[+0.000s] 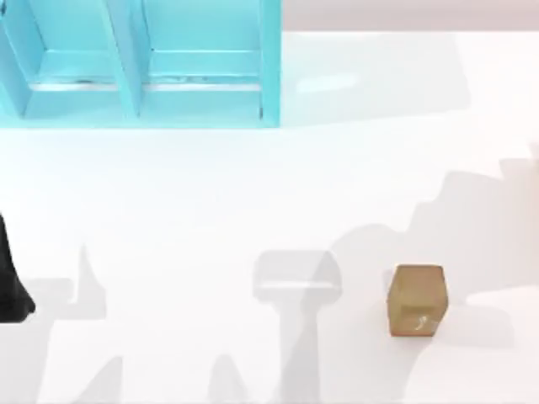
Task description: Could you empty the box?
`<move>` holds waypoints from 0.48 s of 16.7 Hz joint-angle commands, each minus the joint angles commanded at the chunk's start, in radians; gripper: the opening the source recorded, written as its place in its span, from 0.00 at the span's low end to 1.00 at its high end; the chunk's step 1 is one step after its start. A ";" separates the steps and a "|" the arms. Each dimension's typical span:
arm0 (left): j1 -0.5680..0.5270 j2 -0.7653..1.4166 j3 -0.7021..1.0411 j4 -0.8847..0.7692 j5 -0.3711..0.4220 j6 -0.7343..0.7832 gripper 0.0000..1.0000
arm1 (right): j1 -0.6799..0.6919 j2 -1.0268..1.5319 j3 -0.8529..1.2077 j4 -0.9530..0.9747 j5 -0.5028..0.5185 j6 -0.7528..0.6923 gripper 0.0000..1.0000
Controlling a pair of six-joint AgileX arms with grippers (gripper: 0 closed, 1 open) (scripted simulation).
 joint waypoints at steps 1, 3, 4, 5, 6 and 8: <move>0.000 0.000 0.000 0.000 0.000 0.000 1.00 | 0.033 0.010 0.007 0.008 0.003 0.033 0.00; 0.000 0.000 0.000 0.000 0.000 0.000 1.00 | 0.131 0.038 0.026 0.033 0.011 0.128 0.00; 0.000 0.000 0.000 0.000 0.000 0.000 1.00 | 0.194 0.054 0.037 0.048 0.016 0.186 0.00; 0.000 0.000 0.000 0.000 0.000 0.000 1.00 | 0.263 0.072 0.048 0.065 0.021 0.250 0.00; 0.000 0.000 0.000 0.000 0.000 0.000 1.00 | 0.333 0.091 0.059 0.082 0.026 0.314 0.00; 0.000 0.000 0.000 0.000 0.000 0.000 1.00 | 0.469 0.129 0.077 0.118 0.037 0.436 0.00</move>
